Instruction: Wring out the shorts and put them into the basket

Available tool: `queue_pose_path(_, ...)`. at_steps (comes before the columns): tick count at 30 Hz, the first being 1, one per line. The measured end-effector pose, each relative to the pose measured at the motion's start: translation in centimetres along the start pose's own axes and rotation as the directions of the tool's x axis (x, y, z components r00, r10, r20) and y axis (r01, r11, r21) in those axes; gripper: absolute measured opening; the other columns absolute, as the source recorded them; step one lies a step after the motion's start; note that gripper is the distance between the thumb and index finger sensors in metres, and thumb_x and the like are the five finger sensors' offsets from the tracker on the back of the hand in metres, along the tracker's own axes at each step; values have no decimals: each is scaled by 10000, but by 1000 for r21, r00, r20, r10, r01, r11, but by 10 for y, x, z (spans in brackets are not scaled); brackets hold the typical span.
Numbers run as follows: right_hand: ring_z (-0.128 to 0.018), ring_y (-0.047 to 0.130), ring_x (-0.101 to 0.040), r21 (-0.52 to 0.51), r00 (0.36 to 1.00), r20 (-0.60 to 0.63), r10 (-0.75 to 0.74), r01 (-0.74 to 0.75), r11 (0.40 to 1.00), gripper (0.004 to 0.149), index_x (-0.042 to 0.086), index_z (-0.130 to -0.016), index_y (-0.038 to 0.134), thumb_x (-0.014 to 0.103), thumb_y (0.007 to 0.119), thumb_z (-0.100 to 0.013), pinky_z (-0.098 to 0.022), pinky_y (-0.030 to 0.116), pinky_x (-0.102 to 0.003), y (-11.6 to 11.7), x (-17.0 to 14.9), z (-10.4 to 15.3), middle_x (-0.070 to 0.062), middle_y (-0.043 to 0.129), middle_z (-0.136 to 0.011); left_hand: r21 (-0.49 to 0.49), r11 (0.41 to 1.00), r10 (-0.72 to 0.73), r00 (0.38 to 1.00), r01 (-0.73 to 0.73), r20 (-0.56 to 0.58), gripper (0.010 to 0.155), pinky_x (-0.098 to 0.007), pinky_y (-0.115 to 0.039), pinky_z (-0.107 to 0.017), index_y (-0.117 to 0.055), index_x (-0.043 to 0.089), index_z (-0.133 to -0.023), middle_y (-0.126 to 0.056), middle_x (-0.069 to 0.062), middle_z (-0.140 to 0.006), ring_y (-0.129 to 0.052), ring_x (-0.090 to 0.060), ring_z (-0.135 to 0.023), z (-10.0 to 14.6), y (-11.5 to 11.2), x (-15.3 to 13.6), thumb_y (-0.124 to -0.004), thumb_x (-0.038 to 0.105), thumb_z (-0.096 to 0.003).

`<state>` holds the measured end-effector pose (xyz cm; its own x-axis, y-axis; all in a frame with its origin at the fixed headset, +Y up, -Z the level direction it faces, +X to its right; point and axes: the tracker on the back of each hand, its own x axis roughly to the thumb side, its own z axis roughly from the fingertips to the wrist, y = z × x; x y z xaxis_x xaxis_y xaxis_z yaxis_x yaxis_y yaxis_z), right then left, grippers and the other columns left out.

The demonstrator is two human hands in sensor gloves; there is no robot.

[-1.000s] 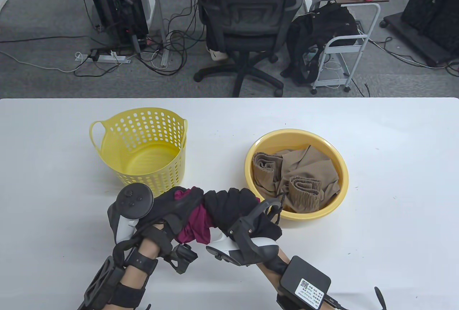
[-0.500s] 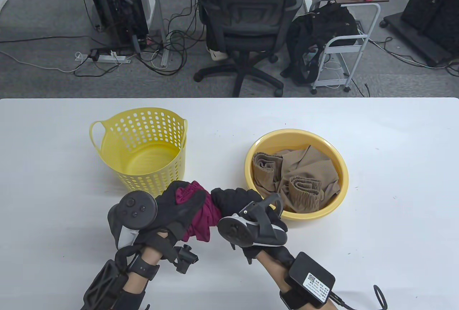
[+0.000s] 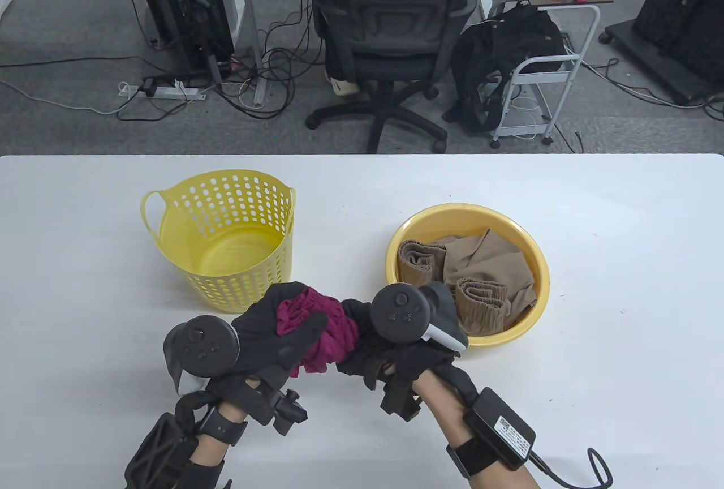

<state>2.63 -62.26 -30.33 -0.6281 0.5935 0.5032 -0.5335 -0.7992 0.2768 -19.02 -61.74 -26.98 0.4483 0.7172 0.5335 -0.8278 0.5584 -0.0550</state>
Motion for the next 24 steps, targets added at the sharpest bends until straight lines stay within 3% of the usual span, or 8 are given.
queue_pose_path(10,-310,956,-187,172,961,-23,-276,276,946,730,92,-851,727,393,1093,-295,-270,861,-340,7,-18,-8,-8,919,-598,-44,999,-17,991,23,132,644,-614,-703,-645,-591,172,-983,-832,-183,-892,-939,-367,-707,-3,2,11,-807,593,-546)
queue_pose_path(24,-315,957,-187,193,958,-16,-287,284,939,742,86,-855,722,406,1092,-297,-273,863,-338,9,-18,-7,-12,916,-603,-65,997,-25,989,34,144,645,-614,-705,-647,-598,174,-982,-837,-183,-889,-942,-366,-706,-3,3,12,-808,595,-540)
